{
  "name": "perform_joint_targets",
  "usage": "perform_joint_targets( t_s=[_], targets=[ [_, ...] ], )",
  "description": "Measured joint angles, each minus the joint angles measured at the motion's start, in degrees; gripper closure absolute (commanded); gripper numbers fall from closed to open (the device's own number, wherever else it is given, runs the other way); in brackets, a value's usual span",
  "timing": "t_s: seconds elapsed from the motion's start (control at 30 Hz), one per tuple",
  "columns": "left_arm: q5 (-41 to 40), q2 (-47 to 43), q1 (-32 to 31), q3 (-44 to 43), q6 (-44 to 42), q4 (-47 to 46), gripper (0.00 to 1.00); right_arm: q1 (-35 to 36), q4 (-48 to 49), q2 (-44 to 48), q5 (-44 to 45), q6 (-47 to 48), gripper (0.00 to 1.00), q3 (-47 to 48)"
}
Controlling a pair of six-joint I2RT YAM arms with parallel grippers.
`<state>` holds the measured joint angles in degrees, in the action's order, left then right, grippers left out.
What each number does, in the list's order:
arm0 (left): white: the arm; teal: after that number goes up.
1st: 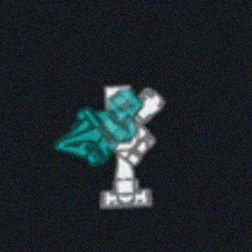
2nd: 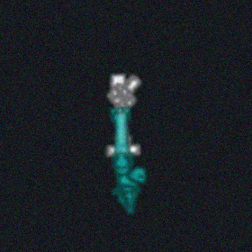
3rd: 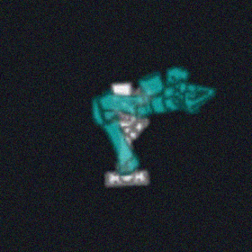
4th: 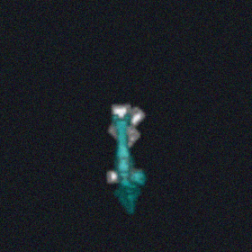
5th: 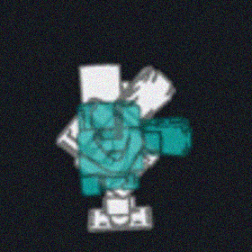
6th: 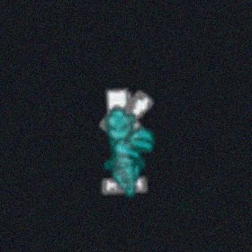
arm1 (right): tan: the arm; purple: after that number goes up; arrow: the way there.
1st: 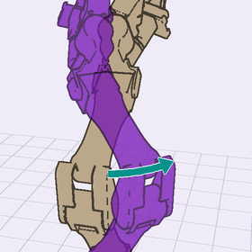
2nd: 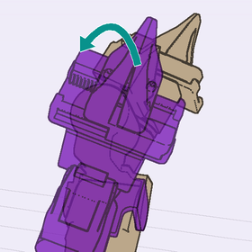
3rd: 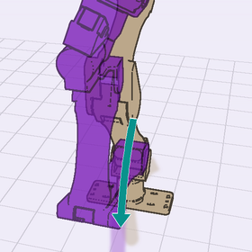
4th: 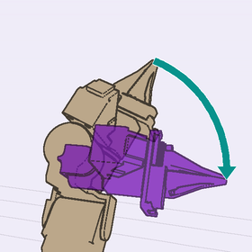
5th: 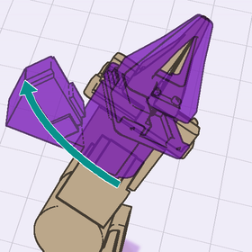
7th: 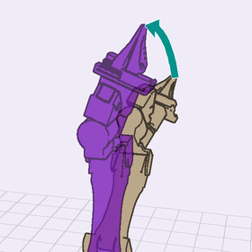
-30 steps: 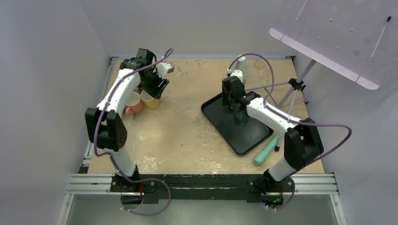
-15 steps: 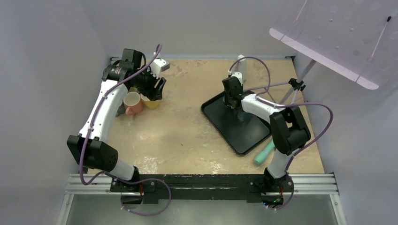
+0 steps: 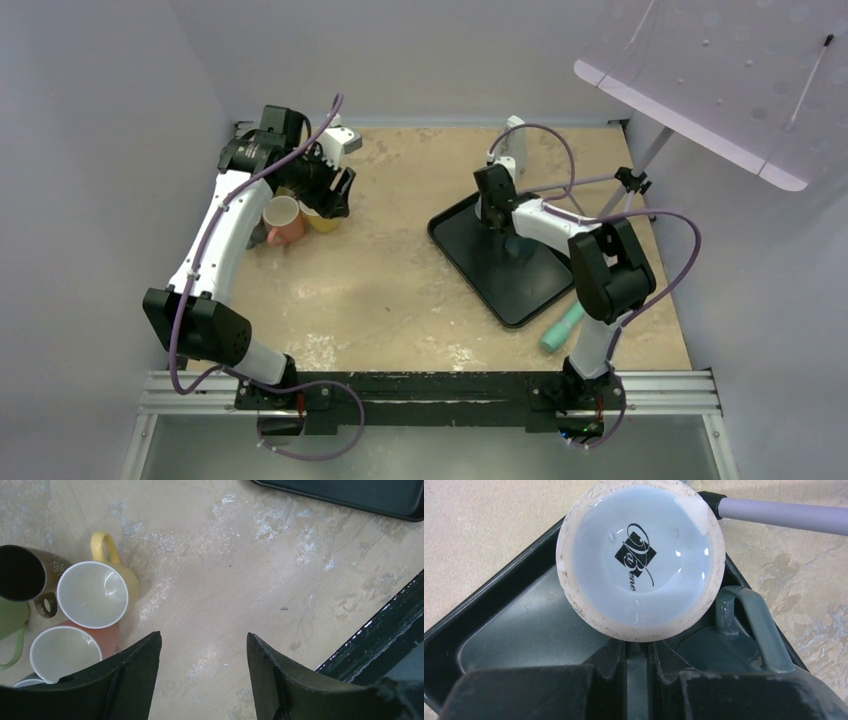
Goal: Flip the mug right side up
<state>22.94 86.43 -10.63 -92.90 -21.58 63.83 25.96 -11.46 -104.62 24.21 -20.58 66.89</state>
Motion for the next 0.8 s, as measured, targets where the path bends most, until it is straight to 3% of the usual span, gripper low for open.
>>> perform_joint_targets(
  t_s=[0.2,0.4,0.6,0.8],
  targets=[
    [3.3,-0.5,0.0,0.0,1.0,0.9,0.18,-0.4,-0.9,4.4,-4.7,0.0,1.00,-2.7],
    [9.4,-1.1,0.0,-2.3,6.0,2.9,0.14,0.9,-1.0,21.7,-12.0,-2.3,1.00,-5.9],
    [17.5,-1.2,-0.1,-7.9,14.6,3.0,0.10,3.6,8.3,34.1,-20.6,-9.4,1.00,-5.9],
    [29.5,-4.4,-0.5,-8.2,29.3,-7.0,0.08,10.5,19.0,36.1,-25.8,-17.6,1.00,-5.3]
  ],
)
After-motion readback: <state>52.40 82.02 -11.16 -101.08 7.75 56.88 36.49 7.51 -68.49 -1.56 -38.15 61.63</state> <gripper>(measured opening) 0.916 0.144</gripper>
